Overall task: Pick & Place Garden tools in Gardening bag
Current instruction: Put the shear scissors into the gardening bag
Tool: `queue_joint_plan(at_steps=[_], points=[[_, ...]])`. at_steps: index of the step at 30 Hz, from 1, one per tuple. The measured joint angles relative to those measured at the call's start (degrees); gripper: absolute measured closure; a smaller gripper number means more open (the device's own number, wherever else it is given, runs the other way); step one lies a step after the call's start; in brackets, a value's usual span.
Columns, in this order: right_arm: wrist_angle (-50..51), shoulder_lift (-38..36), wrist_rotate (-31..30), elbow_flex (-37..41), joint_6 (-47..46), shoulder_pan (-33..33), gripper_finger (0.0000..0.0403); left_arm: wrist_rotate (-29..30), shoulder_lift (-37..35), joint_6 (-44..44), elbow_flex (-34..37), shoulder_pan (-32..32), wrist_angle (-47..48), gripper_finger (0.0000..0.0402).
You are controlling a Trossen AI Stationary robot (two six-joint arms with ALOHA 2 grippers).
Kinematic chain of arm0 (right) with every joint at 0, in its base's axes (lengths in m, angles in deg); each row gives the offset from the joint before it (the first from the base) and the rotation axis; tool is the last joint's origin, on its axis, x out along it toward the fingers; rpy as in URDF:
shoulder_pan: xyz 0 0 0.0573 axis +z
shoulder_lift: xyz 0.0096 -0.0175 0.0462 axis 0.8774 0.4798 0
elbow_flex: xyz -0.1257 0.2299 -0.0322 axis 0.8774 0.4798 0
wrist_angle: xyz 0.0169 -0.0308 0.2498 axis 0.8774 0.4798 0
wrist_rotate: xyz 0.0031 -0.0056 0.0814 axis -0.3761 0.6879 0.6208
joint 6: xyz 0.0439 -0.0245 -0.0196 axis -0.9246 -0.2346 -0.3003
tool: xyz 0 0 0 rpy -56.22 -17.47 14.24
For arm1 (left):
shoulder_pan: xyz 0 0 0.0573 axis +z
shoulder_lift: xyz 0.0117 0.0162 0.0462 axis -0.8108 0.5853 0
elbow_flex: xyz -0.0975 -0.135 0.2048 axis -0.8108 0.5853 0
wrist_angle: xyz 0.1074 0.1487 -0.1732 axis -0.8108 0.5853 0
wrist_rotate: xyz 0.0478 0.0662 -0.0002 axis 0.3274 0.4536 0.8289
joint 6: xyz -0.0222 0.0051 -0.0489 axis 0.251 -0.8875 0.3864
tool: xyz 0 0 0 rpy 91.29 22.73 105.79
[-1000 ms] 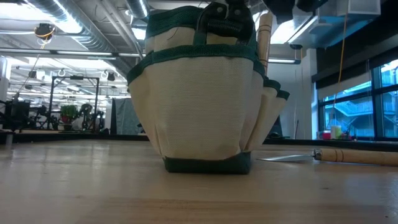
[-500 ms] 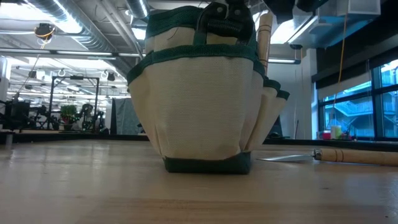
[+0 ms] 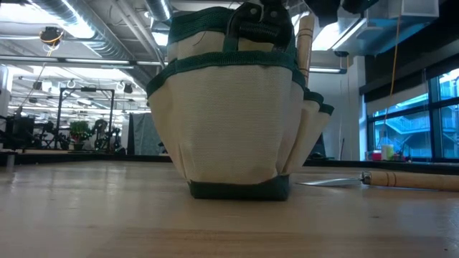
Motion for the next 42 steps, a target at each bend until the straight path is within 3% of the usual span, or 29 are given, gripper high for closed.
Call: queue_joint_plan(at_steps=[6, 14, 20, 26, 29, 38, 42], points=[[0.1, 0.0, -2.5, 0.0, -0.1, -0.1, 0.0328, 1.4, -0.3, 0.8, 0.0, -0.5, 0.4, 0.0337], [13.9, -4.0, -21.1, -0.2, -11.7, -0.1, 0.0160, 8.7, 0.1, 5.7, 0.2, -2.8, 4.1, 0.0337], [19.2, -6.4, -24.5, 0.0, -10.2, -0.7, 0.0085, 8.6, 0.3, 14.4, 0.0, -4.9, 13.6, 0.0337], [23.2, -9.9, -16.5, 0.0, 1.1, -0.7, 0.0070, 9.6, 0.3, 20.7, 0.0, -4.5, 23.5, 0.0337], [25.6, -11.9, -15.8, -0.1, 6.4, -0.9, 0.0069, 5.4, 0.3, 20.9, 0.0, -3.5, 26.3, 0.0337], [28.8, -13.8, -15.3, -0.1, 8.0, -0.7, 0.0069, 6.4, 0.8, 24.0, -0.2, -1.5, 35.7, 0.0337], [30.0, -13.8, -14.9, -0.1, 7.9, -0.5, 0.0068, 3.8, 0.9, 27.0, 0.0, -1.2, 42.0, 0.0337]])
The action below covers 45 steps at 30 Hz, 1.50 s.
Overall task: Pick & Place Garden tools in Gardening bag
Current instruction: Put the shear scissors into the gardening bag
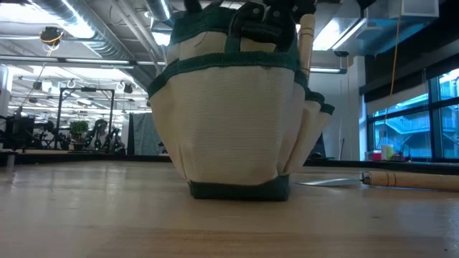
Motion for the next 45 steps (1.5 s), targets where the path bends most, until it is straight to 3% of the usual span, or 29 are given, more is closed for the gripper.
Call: queue_joint_plan(at_steps=[7, 13, 18, 27, 32, 39, 45], points=[[-0.6, 0.0, 0.0, 0.0, 2.1, 1.5, 0.0068, 3.7, 0.0, 0.7, -2.1, -0.4, 1.0, 0.0337], [-1.4, 0.0, -0.1, 0.0, 2.1, 2.1, 0.0068, 6.7, -0.2, -6.1, -7.5, -1.1, 0.8, 0.0337], [-1.5, 0.0, -0.1, 0.0, 1.2, 2.0, 0.0068, 6.6, -0.2, -6.9, -6.3, 0.3, 2.2, 0.0337], [0.9, 0.0, -0.1, 0.0, -0.3, 2.9, 0.0068, 6.9, 0.3, 8.4, 6.2, 1.8, 2.5, 0.0337], [2.4, 0.0, -0.1, 0.0, -0.4, 2.9, 0.0068, 9.0, 0.3, 14.6, 8.9, 0.6, 2.1, 0.0337], [2.7, 0.0, -0.1, 0.0, -0.4, 2.9, 0.0068, 9.8, 0.2, 6.3, 8.9, 0.9, -5.3, 0.0337], [2.7, 0.1, -0.3, 0.0, -0.3, 2.9, 0.0068, 6.1, 0.6, -2.5, 8.9, 3.2, -10.7, 0.0337]])
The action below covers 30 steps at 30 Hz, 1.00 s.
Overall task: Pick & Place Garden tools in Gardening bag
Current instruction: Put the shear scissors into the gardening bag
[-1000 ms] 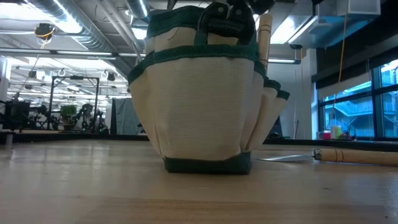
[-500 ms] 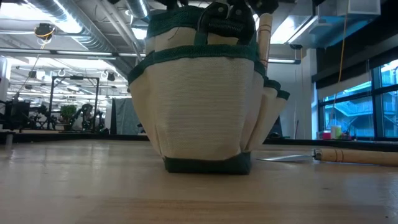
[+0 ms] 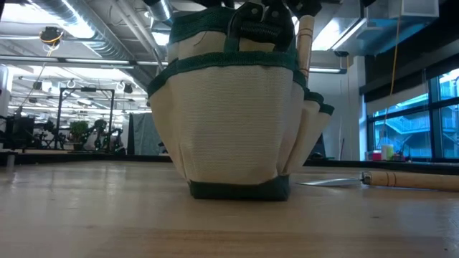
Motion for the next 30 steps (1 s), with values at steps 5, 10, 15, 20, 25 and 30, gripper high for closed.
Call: queue_joint_plan(at_steps=[5, 10, 15, 20, 25, 30], points=[[0.0, 0.0, 0.0, 0.0, -0.2, 0.0, 0.0068, -1.5, 0.2, -3.1, 0.0, 0.9, -0.9, 0.0337], [0.0, 0.0, 0.0, 0.0, -1.0, 0.0, 0.0068, -3.2, 0.7, -3.4, -0.1, 1.4, -0.8, 0.0337], [0.0, 0.0, 0.0, 0.0, -1.1, 0.0, 0.0068, -3.7, 0.9, -3.4, -0.1, 1.4, -0.6, 0.0337], [0.0, 0.0, 0.0, 0.0, -1.0, 0.0, 0.0068, -3.8, 0.9, -4.2, -0.1, 1.4, -0.1, 0.0337], [0.0, 0.0, 0.0, 0.0, -1.1, 0.0, 0.0068, -4.5, 0.9, -6.1, -0.1, 2.2, 0.0, 0.0337], [0.0, 0.0, 0.0, 0.0, -1.3, 0.0, 0.0068, -5.2, 0.9, -6.5, -0.1, 2.8, 0.0, 0.0337]])
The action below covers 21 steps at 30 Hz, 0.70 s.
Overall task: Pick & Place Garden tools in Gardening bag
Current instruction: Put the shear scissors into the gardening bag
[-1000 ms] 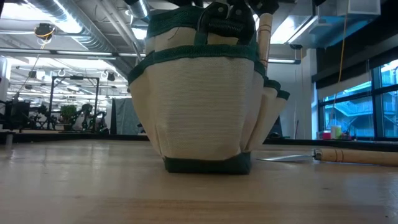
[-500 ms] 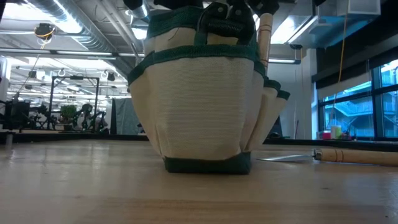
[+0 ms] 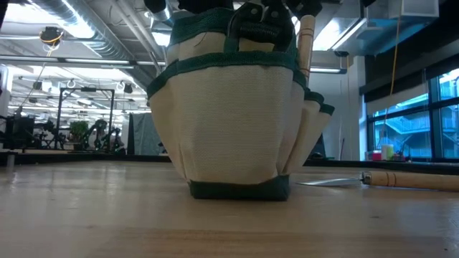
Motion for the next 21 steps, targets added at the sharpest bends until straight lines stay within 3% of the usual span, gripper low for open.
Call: queue_joint_plan(at_steps=[8, 13, 21], points=[[0.0, 0.0, 0.1, 0.0, 0.0, 0.0, 0.0068, -2.1, 3.3, 2.6, -0.1, -0.8, -1.0, 0.0337], [0.0, 0.0, 0.1, 0.0, -0.1, 0.0, 0.0068, 0.0, 5.5, 5.5, 0.0, -2.5, -4.2, 0.0337], [0.0, 0.0, 0.1, 0.0, -0.2, 0.0, 0.0068, -1.0, 5.7, 6.7, 0.0, -2.9, -0.8, 0.0337]])
